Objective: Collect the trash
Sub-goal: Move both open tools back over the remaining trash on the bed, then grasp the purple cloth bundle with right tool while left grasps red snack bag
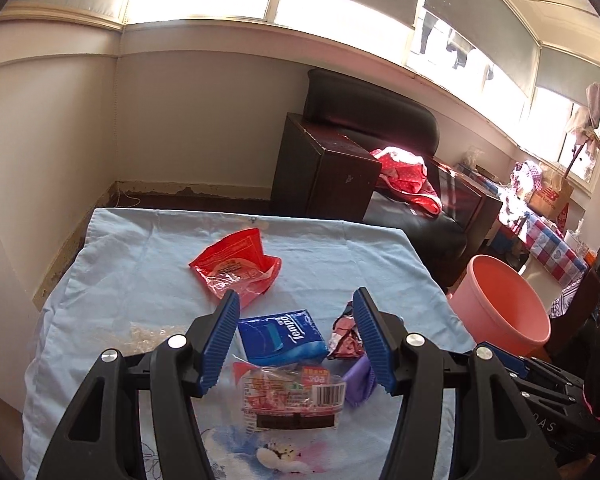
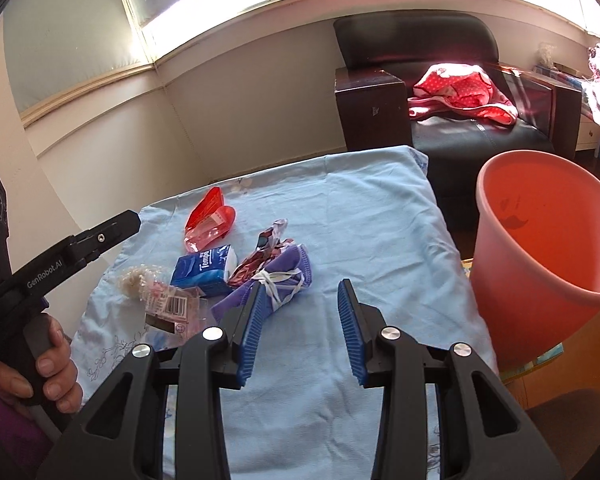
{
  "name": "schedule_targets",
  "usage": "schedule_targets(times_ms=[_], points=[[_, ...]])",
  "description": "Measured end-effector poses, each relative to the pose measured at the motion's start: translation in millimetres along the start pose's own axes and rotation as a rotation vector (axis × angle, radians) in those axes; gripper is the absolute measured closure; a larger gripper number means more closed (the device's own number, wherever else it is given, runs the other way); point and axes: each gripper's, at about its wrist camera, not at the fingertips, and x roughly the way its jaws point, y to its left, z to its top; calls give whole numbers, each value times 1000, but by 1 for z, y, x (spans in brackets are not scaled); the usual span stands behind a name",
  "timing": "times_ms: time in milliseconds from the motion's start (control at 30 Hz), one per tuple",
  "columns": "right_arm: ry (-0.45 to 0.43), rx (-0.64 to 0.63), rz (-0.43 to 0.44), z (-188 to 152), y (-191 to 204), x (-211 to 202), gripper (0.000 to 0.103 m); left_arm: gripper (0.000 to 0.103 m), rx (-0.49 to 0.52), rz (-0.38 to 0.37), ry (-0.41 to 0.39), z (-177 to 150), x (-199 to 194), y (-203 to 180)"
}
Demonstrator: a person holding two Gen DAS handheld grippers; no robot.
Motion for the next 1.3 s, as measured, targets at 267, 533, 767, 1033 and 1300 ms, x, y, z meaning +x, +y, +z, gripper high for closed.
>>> schedule_targets(times_ms=[267, 533, 767, 1033, 1300], points=[[41, -2, -4, -3, 36, 35, 65, 45, -28, 36, -14, 1, -6, 30], [87, 4, -88, -5, 43, 64, 65, 45, -58, 53, -10, 1, -7, 49], [92, 6, -123, -7, 26, 64, 65, 45, -80, 65, -1, 7, 1, 65], [114, 84, -155, -3, -3, 64, 65, 45, -115, 48, 49, 28, 25, 77], [130, 91, -114, -5, -6, 66, 65, 46, -229, 19, 238, 36, 86, 90]])
